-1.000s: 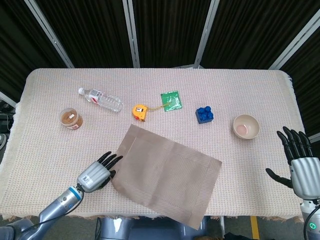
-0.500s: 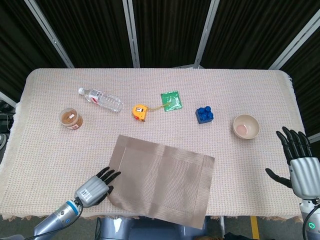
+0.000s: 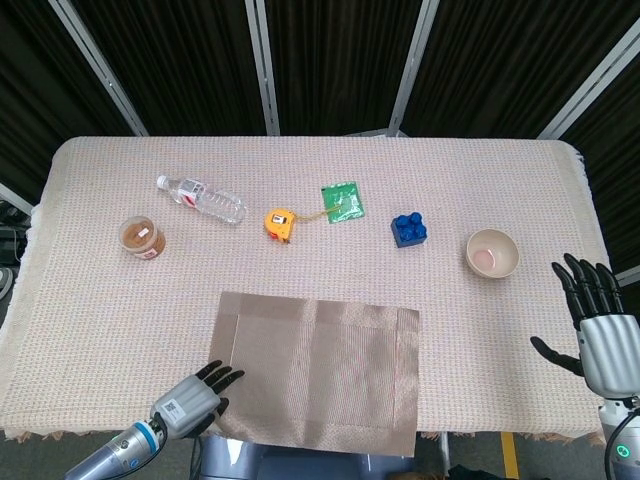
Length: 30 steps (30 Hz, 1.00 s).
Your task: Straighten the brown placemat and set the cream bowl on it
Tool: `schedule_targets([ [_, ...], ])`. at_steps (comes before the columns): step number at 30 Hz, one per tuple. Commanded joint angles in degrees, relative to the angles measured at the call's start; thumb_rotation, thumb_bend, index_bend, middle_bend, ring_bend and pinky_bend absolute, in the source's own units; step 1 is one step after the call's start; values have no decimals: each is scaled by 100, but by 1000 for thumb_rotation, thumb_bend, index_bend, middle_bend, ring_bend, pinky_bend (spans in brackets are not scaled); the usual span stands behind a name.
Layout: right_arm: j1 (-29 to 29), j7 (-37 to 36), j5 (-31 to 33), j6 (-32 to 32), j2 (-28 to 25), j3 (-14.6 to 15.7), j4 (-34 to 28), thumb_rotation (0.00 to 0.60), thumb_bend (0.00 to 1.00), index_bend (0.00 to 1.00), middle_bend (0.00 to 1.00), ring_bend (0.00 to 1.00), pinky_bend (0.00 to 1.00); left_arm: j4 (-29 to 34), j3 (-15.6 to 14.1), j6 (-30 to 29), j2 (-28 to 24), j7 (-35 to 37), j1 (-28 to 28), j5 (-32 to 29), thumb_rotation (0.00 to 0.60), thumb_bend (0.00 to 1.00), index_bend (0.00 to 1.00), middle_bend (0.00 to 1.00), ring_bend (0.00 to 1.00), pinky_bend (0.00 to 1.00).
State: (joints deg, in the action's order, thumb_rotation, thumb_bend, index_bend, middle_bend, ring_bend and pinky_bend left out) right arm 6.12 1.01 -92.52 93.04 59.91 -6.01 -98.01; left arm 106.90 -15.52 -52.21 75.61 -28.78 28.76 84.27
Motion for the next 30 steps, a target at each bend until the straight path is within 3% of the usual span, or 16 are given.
schedule_targets([
  [1,-3,9,-1,1,1,-3,0,600,5,0,0,0,0,97,-31,154,-92,24,60,-88,600,372,8,0,0,0],
  [8,-5,12,15,-17,5,-15,14,600,5,0,0,0,0,281,-4,123,-363,520,113,146,600,334,0,0,0,0],
  [17,30,55,73,-180,30,13,70,600,6,0,0,0,0,361,267,-1220,-984,1234,-247,799,600,334,0,0,0,0],
  [25,93,244,172,-387,108,29,115,600,5,0,0,0,0,256,680,-2132,-1461,1806,-596,578,600,334,0,0,0,0],
  [30,178,393,170,-579,184,65,143,600,5,0,0,0,0,190,1078,-2759,-1612,1659,-857,175,600,334,0,0,0,0],
])
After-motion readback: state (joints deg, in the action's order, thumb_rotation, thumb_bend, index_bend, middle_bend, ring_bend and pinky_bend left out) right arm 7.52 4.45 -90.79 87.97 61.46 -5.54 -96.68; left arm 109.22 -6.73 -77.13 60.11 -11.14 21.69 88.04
